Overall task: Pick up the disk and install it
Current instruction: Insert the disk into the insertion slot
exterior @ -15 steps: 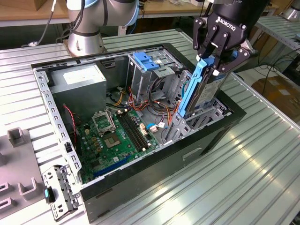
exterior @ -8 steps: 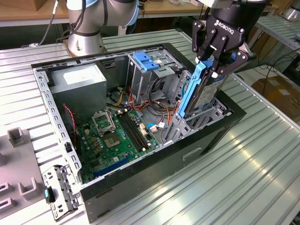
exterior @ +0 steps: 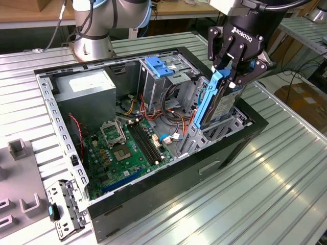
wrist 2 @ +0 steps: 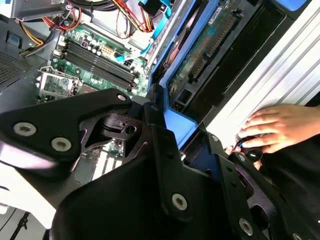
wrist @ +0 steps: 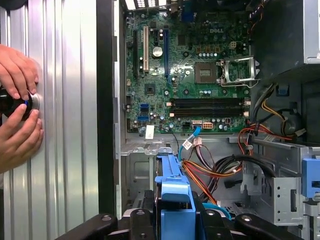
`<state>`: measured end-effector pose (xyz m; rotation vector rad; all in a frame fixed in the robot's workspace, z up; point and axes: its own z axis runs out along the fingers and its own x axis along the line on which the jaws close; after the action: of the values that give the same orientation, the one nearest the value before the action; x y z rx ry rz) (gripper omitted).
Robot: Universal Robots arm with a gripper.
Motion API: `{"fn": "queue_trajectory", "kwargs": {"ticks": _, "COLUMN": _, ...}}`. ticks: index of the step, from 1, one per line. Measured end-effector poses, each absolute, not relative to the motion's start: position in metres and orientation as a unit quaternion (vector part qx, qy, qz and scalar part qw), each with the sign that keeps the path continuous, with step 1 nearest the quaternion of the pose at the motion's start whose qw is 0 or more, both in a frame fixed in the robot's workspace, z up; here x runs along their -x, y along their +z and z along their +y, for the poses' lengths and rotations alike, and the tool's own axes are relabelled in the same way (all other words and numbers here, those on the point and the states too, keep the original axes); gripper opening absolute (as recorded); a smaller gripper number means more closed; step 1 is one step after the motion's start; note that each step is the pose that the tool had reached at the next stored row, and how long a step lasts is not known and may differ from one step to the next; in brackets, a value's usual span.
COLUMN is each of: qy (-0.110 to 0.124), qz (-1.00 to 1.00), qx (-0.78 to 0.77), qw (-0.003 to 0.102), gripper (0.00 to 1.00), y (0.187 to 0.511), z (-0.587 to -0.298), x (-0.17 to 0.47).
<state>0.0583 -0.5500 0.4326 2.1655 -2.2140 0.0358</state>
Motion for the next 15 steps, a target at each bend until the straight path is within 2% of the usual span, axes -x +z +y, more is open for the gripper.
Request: {"fn": "queue_trajectory", "kwargs": {"ticks": 15, "qy": 0.008, "qz": -0.715, "qx": -0.699, "qw": 0.026, "gripper": 0.37, "y": 0.412, "z": -0.55, "x": -0.059}}
